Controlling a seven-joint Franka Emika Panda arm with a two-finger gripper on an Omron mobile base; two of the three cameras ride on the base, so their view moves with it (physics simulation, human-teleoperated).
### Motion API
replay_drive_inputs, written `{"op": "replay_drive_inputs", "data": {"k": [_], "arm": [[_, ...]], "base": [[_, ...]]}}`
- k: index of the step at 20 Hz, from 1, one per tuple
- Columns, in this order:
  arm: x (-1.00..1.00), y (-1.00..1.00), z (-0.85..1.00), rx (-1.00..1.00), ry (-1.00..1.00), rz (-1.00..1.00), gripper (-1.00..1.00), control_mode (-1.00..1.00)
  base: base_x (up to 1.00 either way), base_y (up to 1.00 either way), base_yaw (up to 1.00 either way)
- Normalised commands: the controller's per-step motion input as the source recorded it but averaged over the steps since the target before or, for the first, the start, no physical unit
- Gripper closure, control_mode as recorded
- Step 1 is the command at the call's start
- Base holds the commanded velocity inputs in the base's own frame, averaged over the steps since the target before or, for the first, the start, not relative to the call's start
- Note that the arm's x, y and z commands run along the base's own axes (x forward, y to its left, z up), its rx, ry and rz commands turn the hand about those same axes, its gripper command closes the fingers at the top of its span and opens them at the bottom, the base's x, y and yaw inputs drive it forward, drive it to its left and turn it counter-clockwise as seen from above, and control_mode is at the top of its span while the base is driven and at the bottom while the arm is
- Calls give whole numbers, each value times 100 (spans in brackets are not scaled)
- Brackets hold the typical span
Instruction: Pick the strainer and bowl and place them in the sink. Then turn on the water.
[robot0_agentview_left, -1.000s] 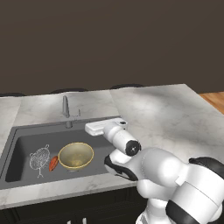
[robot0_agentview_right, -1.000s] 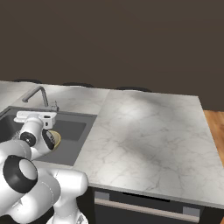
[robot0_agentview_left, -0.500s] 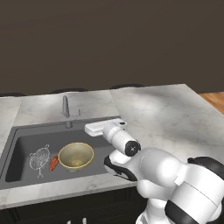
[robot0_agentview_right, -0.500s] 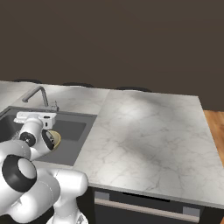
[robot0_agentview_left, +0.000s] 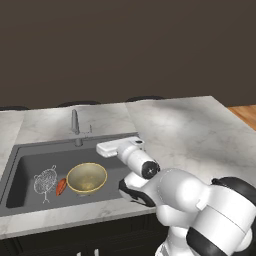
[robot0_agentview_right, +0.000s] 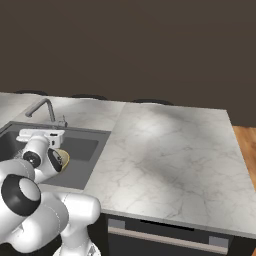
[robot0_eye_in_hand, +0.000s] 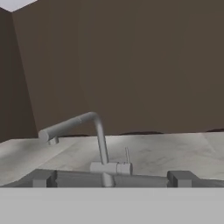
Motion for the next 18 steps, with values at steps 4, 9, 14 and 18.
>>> {"op": "replay_drive_inputs", "data": {"k": [4, 9, 14, 18], "arm": [[1, 0, -7, 0, 2, 0, -100, -100], [11, 0, -9, 0, 0, 0, -100, -100], [18, 0, -15, -3, 0, 0, -100, -100], [21, 0, -13, -2, 0, 0, -100, -100]], "base": [[0, 0, 0], [0, 0, 0], [0, 0, 0], [0, 0, 0]]}}
